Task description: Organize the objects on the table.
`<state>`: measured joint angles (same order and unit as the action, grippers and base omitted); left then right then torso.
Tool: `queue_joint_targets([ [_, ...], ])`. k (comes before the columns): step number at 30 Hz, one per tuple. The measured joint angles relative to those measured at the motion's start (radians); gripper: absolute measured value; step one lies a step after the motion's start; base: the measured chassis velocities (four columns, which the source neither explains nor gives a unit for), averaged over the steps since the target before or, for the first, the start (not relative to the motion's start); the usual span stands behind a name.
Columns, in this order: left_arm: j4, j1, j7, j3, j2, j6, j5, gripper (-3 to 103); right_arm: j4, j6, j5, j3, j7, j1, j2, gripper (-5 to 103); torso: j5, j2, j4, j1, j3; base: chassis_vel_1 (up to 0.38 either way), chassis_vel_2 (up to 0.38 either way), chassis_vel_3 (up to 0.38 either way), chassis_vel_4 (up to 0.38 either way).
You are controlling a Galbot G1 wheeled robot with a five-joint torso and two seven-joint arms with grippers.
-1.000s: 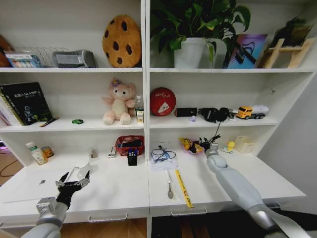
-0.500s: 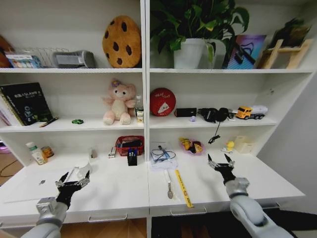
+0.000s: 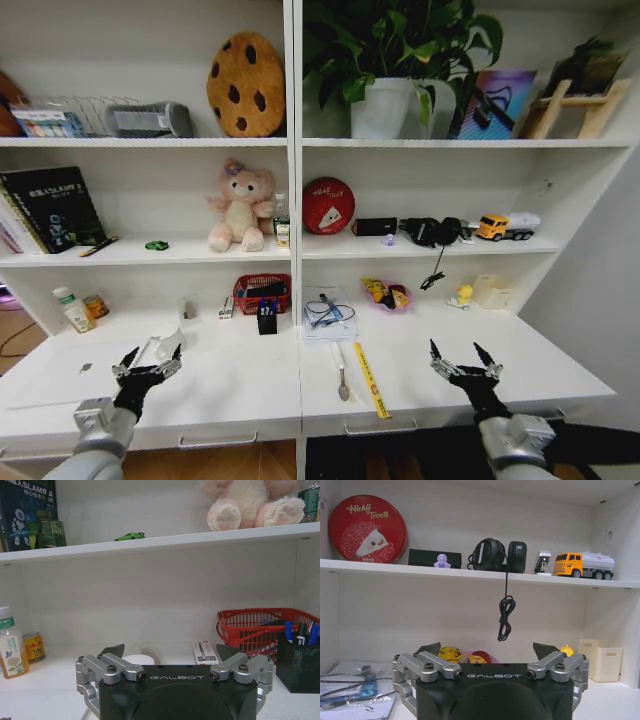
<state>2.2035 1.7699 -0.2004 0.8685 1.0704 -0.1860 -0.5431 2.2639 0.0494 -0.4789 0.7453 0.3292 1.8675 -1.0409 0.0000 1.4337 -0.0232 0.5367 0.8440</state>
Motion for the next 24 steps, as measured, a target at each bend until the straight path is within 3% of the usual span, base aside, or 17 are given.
queue_joint_targets([
  [13,0.0,0.0,0.0,0.0,0.0,0.0,0.0,100,-0.01,-0.001,-0.003,-0.006,-0.001,-0.01,0.002,100,0.0002,0.0,-0.0003,0.0,0.0,0.029,0.017,-0.027,-0.011],
  [24,0.0,0.0,0.0,0.0,0.0,0.0,0.0,100,-0.012,-0.001,-0.003,-0.008,-0.002,-0.013,0.003,100,-0.0001,0.0,-0.0001,0.0,0.0,0.199,0.181,-0.207,-0.175],
])
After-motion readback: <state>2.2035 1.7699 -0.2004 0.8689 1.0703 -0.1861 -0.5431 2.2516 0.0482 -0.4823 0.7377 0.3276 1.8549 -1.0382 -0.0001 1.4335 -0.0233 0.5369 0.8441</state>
